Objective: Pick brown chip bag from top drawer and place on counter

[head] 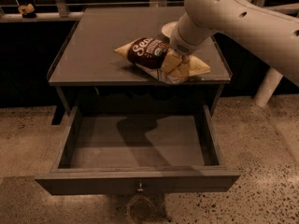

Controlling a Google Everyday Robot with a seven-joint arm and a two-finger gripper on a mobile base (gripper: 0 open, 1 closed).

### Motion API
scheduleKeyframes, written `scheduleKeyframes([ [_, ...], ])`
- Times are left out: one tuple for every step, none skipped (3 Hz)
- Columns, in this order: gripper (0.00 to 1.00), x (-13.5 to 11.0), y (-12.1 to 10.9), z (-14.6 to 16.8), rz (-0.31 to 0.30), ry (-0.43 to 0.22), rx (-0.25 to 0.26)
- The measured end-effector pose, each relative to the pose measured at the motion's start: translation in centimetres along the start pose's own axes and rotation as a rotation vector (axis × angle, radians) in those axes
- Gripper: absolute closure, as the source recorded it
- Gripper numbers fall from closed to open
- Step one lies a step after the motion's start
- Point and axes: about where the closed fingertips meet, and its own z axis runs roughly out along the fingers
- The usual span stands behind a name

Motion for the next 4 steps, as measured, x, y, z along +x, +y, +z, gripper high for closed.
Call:
scheduleKeyframes([
  [0.35,0.00,0.00,0.00,0.000,0.000,0.000],
  [0.12,0.00,0.00,0.00,0.000,0.000,0.000],
  [0.00,0.00,0.01,0.00,0.000,0.000,0.000],
  [0.00,-0.01,0.01,0.00,0.000,0.000,0.000],
])
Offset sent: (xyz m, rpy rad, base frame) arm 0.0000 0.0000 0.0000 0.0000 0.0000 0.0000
